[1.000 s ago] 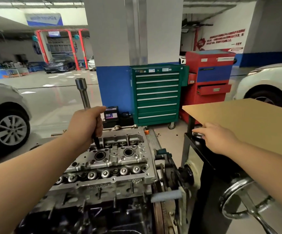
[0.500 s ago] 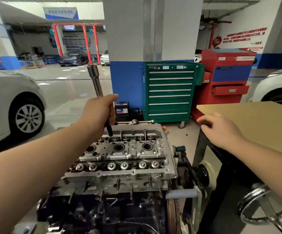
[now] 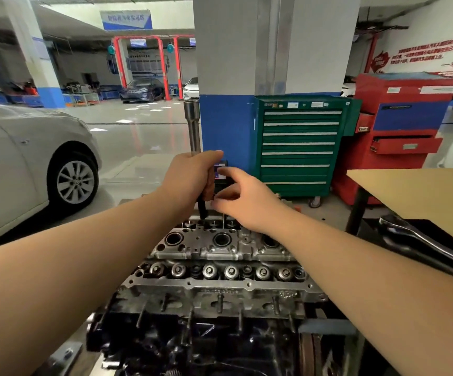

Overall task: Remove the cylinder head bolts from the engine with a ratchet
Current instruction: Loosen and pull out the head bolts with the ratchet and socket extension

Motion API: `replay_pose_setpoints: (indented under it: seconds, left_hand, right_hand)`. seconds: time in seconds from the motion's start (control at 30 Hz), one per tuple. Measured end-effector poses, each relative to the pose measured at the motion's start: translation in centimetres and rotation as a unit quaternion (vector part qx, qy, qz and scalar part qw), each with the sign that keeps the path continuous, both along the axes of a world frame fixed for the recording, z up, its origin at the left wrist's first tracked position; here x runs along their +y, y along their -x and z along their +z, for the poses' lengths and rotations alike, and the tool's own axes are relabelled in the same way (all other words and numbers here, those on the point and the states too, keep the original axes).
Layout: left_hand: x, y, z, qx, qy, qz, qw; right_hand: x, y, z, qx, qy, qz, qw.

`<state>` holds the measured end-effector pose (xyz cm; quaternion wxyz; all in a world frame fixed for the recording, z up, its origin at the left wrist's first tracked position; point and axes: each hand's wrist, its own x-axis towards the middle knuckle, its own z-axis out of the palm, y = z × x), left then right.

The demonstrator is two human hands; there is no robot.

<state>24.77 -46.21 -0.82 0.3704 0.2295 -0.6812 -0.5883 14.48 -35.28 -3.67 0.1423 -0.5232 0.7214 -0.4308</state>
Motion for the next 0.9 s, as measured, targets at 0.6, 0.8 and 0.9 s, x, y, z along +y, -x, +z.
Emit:
replay_pose_setpoints:
  seconds: [0.6, 0.8, 0.9]
  left_hand:
    - [-0.8, -1.7, 1.0, 0.037, -0.009, -0.080, 0.996]
    - [0.3, -1.8, -0.5, 0.028, 0.009, -0.073, 0.997]
    - [0.0, -2.0, -0.8, 0.026, 0.012, -0.086, 0.996]
  right_hand:
    - [-2.6, -0.7, -1.6, -0.181, 0.100, 0.077, 0.975]
    - [-2.5, -1.4, -1.7, -0.078, 0.081, 0.069, 0.991]
    - [-2.4, -1.4, -1.6, -0.046, 0.055, 0.068, 0.995]
